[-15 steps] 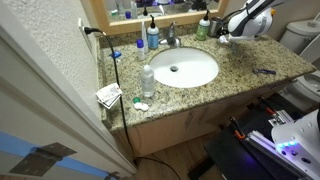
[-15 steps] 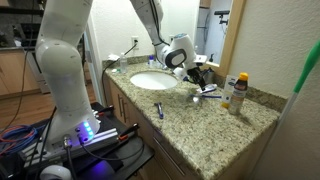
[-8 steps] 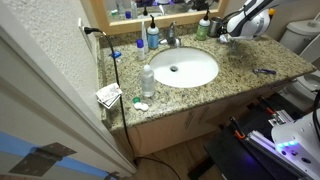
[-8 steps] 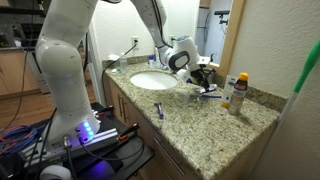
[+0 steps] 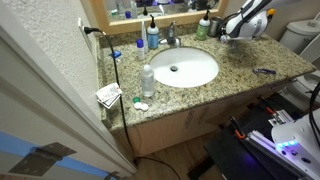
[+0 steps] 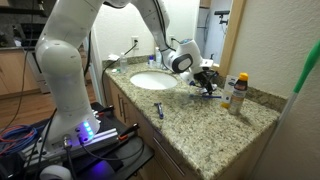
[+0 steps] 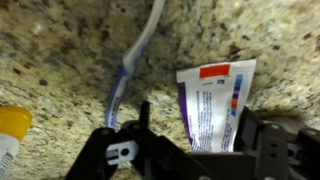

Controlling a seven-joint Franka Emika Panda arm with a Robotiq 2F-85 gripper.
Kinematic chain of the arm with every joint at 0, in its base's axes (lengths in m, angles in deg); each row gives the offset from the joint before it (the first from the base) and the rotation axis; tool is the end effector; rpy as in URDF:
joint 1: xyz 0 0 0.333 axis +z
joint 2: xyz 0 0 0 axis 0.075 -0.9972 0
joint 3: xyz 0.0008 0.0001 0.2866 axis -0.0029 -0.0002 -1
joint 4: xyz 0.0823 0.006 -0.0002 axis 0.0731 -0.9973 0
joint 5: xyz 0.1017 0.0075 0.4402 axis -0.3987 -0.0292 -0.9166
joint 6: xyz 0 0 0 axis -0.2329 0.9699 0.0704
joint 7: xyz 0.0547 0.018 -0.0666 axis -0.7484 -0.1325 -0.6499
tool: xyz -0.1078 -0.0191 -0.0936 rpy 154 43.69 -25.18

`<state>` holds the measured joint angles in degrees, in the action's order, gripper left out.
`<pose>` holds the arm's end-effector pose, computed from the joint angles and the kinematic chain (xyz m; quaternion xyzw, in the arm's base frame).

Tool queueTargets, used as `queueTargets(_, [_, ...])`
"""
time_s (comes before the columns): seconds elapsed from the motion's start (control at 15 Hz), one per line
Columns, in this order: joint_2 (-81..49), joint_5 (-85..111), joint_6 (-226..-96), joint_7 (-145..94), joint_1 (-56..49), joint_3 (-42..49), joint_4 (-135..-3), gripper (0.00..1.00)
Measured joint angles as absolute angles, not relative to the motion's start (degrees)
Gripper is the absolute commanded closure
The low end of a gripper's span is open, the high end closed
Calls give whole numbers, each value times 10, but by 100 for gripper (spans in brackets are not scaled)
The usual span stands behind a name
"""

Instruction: Put the toothpaste inside the silver cup

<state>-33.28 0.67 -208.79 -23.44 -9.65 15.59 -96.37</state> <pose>0.6013 -0.2552 0.1009 0.9241 -0.2677 0.2600 0.0817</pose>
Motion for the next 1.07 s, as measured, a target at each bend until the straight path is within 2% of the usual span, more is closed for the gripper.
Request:
queueTargets(0.27, [-332,7,-2086,-234,-96,160,-959,76])
queueTargets(0.53, [-328,7,-2084,-234,-97,160,-959,97])
queueTargets(0.67, [-322,7,-2076,-234,-97,160,-959,100])
queueTargets(1.07, [-271,6,-1995,-222,-107,151,-960,99])
